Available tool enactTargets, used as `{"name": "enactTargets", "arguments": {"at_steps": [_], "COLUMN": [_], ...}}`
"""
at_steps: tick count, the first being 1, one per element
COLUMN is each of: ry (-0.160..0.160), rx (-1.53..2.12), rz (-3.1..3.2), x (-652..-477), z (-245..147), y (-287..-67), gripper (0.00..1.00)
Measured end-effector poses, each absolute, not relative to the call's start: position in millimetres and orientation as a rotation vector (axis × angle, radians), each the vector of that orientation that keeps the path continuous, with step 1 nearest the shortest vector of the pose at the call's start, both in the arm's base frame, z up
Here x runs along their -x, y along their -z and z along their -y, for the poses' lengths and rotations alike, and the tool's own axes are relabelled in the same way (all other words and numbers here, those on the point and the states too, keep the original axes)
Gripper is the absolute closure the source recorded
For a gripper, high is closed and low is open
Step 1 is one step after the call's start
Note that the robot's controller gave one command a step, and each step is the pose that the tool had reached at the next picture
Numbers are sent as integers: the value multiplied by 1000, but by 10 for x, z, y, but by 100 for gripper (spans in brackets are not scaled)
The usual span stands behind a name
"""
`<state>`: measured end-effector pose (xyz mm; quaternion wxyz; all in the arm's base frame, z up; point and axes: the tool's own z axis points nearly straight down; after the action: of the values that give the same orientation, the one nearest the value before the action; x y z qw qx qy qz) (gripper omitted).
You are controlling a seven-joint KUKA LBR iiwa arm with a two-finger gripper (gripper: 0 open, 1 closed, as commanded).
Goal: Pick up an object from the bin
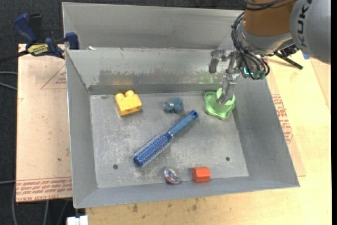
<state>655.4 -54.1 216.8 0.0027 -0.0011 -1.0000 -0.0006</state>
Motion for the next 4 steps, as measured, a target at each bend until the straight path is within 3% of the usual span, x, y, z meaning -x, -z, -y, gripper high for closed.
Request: {"name": "enactTargets", "arguments": {"at_steps": [1,2,3,4], "ry": [5,2,-1,-1], "rx": [-228,-250,-252,-328], "rz": [3127,3137,3138,3133], "x": [-6259,-6304,-6312,-6049], "z": [-14,-55,-49,-75], "y": [-1045,-696,-726,-1968], "gripper": [0,0,100,100]}}
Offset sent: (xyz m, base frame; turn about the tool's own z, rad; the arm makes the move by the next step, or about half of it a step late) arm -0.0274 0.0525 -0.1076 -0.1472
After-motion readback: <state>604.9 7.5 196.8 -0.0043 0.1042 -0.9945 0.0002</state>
